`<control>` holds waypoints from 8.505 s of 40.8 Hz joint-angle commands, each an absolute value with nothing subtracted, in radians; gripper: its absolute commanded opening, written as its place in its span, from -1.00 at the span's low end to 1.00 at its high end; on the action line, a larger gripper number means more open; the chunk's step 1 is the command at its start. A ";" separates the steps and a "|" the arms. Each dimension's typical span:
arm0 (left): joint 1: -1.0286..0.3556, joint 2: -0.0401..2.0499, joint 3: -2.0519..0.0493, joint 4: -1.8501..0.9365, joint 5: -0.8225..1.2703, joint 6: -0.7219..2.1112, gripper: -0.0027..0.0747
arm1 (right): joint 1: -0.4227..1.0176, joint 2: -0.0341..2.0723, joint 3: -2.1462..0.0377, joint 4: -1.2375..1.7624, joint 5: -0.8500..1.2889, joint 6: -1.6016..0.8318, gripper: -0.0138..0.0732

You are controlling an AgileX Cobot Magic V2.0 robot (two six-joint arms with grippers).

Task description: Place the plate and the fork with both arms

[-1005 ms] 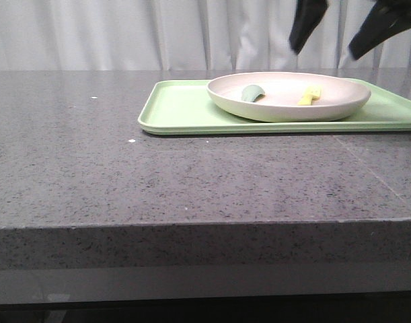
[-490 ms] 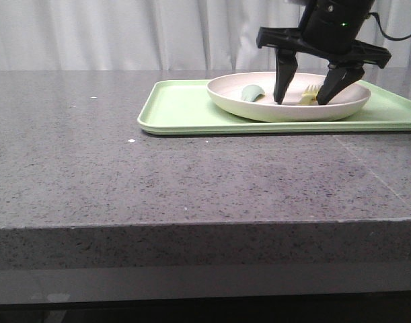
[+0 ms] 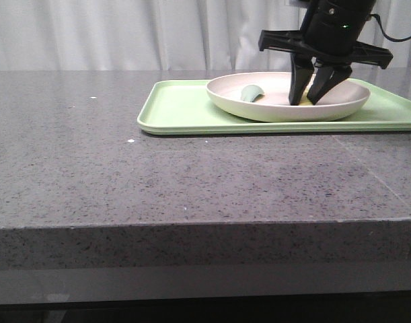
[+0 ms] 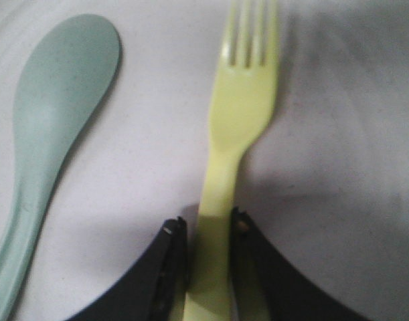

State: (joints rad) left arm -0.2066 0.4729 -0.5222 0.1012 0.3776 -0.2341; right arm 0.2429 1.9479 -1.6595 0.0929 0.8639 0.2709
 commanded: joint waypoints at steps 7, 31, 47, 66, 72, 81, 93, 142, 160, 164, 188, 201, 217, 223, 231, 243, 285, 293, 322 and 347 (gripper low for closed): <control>-0.205 0.475 -0.551 0.103 0.297 -0.233 -0.98 | 0.240 1.900 -1.690 0.093 0.849 0.271 -0.39; -0.205 0.475 -0.551 0.103 0.297 -0.233 -0.98 | 0.217 1.858 -1.691 0.092 0.846 0.271 -0.67; -0.205 0.475 -0.551 0.103 0.297 -0.233 -0.98 | 0.132 1.752 -1.692 -0.086 0.861 0.271 -0.67; -0.205 0.475 -0.551 0.103 0.297 -0.233 -0.98 | 0.045 1.848 -1.692 -0.109 0.878 0.242 -0.67; -0.205 0.475 -0.551 0.103 0.297 -0.233 -0.98 | 0.045 1.866 -1.692 -0.108 0.859 0.227 -0.67; -0.205 0.475 -0.551 0.103 0.297 -0.233 -0.98 | 0.045 1.894 -1.692 -0.108 0.849 0.203 -0.59; -0.205 0.475 -0.551 0.103 0.297 -0.233 -0.98 | 0.045 1.882 -1.692 -0.108 0.850 0.203 0.03; -0.205 0.475 -0.551 0.103 0.297 -0.233 -0.98 | 0.196 0.874 -0.958 -0.076 0.632 0.142 -0.84; -0.205 0.475 -0.551 0.103 0.297 -0.233 -0.98 | 0.196 0.250 -0.449 -0.102 0.417 0.141 -0.84; -0.205 0.475 -0.551 0.103 0.297 -0.233 -0.98 | 0.196 0.179 -0.420 -0.102 0.403 0.141 -0.84; -0.205 0.475 -0.551 0.103 0.297 -0.233 -0.98 | 0.196 0.154 -0.418 -0.102 0.372 0.141 -0.84; -0.205 0.475 -0.551 0.103 0.297 -0.233 -0.98 | 0.196 0.154 -0.418 -0.102 0.372 0.141 -0.84; -0.197 0.475 -0.551 0.064 0.301 -0.170 -0.98 | 0.196 0.154 -0.418 -0.102 0.372 0.141 -0.84; -0.140 0.470 -0.551 -0.106 0.301 0.031 -0.98 | 0.196 0.154 -0.418 -0.102 0.372 0.141 -0.84; -0.039 0.351 -0.489 -0.099 0.293 0.030 -0.98 | 0.196 0.154 -0.418 -0.102 0.372 0.141 -0.84; 0.066 0.051 -0.248 -0.099 0.202 0.025 -0.98 | 0.196 0.154 -0.418 -0.102 0.372 0.141 -0.84; 0.071 -0.026 0.008 -0.075 -0.008 0.021 -0.98 | 0.196 0.154 -0.418 -0.102 0.374 0.141 -0.84; 0.071 -0.026 0.008 -0.075 -0.008 0.021 -0.98 | 0.196 0.154 -0.418 -0.102 0.374 0.141 -0.84; 0.071 -0.026 0.008 -0.075 -0.008 0.021 -0.98 | 0.076 0.046 -0.154 -0.046 0.133 0.069 -0.84; 0.071 -0.026 0.008 -0.075 -0.008 0.021 -0.98 | 0.001 -0.029 0.024 0.036 0.141 0.054 -0.84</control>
